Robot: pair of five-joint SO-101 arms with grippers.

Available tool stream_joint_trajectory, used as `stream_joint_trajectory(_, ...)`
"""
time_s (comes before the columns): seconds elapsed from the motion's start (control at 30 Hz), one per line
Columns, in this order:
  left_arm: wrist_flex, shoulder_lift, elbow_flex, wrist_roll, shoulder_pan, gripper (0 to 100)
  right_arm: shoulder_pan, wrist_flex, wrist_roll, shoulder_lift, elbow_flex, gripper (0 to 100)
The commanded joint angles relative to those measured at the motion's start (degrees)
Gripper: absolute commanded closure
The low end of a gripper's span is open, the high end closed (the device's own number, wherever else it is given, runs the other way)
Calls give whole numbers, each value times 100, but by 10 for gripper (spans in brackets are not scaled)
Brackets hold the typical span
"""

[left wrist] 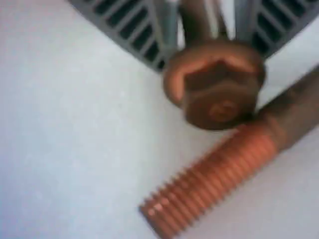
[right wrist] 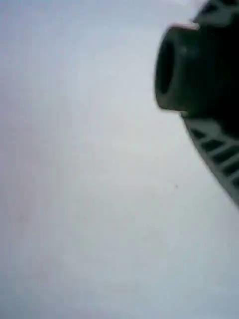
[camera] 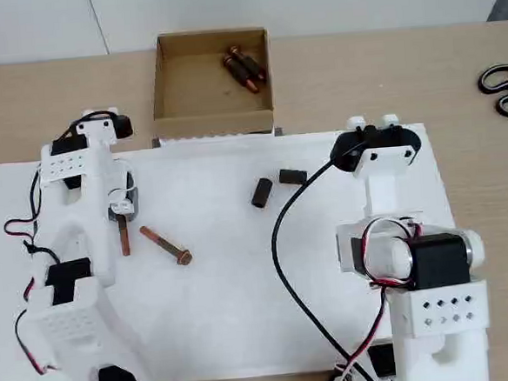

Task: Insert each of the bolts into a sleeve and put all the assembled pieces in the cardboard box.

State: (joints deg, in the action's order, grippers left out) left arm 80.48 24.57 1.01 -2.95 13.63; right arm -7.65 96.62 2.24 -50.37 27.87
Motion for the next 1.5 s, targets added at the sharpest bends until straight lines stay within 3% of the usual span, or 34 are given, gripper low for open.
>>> stream_joint_trajectory(0.0,-167,114,163,-9,0,995,66,-22,-53,-110,-26,995)
stream_joint_trajectory(0.23,-114,-70,163,-9,-79,994,57,-4,-264,-154,-185,995)
stream_joint_trajectory(0.4,334,-774,163,202,-527,994,66,22,-281,-163,-413,995)
stream_joint_trajectory(0.6,1257,-2101,163,589,-967,994,75,22,-308,-541,-958,995)
stream_joint_trajectory(0.97,1116,-5248,-242,404,-1090,994,66,-101,-677,-2677,-580,996)
stream_joint_trajectory(1.1,387,-6602,-1209,404,-1090,994,66,-119,-809,-3521,123,996)
stream_joint_trajectory(1.23,-264,-8281,-2993,431,-1222,994,66,-541,-1310,-4374,985,996)
stream_joint_trajectory(1.47,-1644,-12431,-6202,686,-1565,994,31,-1543,-1793,-5358,2690,996)
